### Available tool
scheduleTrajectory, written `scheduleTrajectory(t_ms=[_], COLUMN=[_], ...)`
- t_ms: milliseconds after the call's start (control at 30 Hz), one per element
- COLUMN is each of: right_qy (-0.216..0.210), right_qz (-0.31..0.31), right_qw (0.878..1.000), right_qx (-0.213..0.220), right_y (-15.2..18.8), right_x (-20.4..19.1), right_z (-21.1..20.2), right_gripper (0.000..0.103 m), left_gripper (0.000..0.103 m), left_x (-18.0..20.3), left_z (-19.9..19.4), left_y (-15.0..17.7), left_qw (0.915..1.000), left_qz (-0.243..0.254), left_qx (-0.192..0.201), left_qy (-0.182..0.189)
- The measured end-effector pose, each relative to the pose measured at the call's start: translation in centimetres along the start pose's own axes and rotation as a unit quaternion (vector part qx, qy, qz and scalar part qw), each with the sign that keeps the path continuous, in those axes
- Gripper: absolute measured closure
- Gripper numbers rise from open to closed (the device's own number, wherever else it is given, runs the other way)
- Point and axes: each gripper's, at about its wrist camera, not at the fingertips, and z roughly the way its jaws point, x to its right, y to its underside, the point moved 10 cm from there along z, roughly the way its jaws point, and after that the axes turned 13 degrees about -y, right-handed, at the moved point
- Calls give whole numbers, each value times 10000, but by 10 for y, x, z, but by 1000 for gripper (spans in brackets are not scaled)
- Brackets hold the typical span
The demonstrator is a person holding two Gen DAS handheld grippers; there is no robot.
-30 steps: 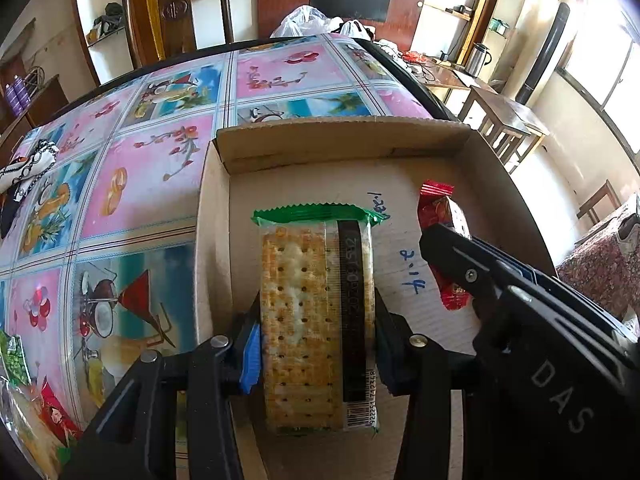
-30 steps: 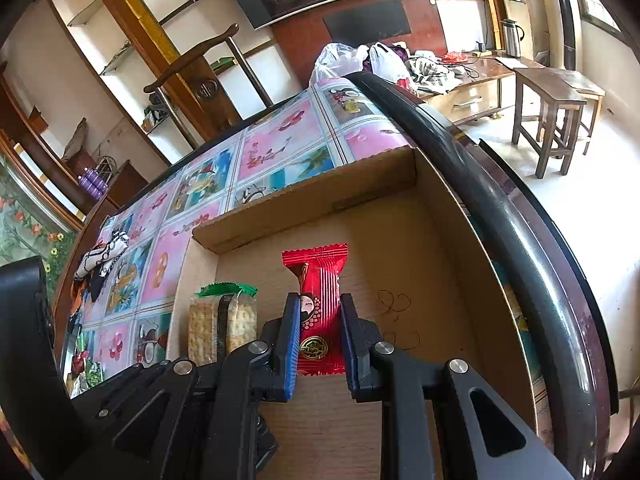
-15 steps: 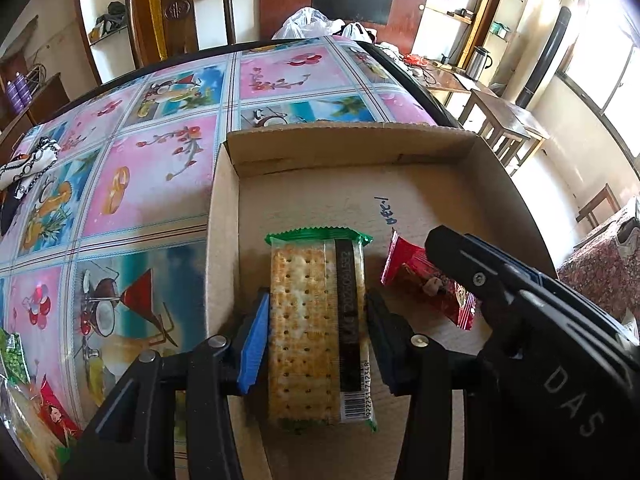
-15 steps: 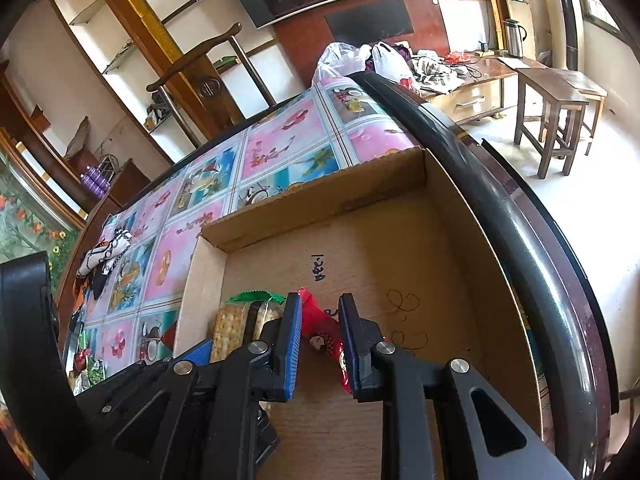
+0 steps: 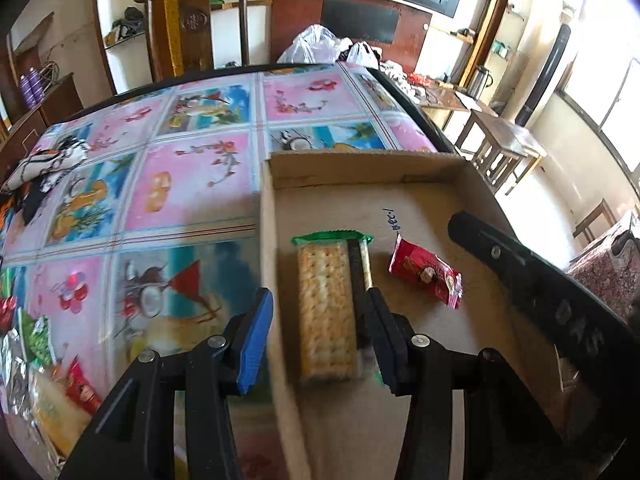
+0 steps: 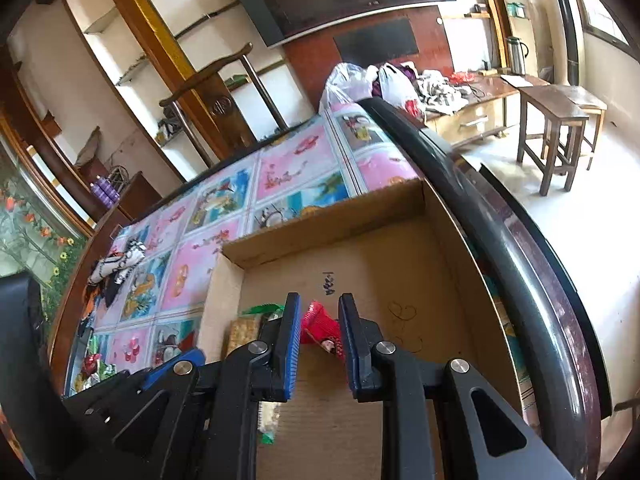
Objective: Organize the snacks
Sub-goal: 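Open both grippers to release the snacks inside the tray, then grasp the yellow-green WEIDAN cracker pack with the right gripper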
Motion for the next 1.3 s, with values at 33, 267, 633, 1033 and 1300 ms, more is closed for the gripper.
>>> scheduleTrajectory(t_ms=[33,267,633,1033,1300], right_qy=[-39,-262,-1602,-2025,-2040], right_qz=[-17,-183,-1188,-2437,-2671], right_qw=[10000,9995,9784,9375,9196], right_qx=[43,73,-550,-1441,-2036], right_y=[-1,3,65,137,178], right_x=[-3,-22,-147,-250,-258], right_z=[-2,-1,14,69,102], right_gripper=[82,82,71,33,31], left_gripper=[56,54,47,47,46], left_x=[-7,-53,-191,-320,-323], left_z=[-6,-37,-80,-65,-62], left_y=[2,16,70,163,178], left_qw=[10000,9992,9939,9767,9777], left_qz=[-55,-356,-840,-1906,-1894], left_qx=[48,194,367,-341,-438], left_qy=[11,-26,-610,-930,-801])
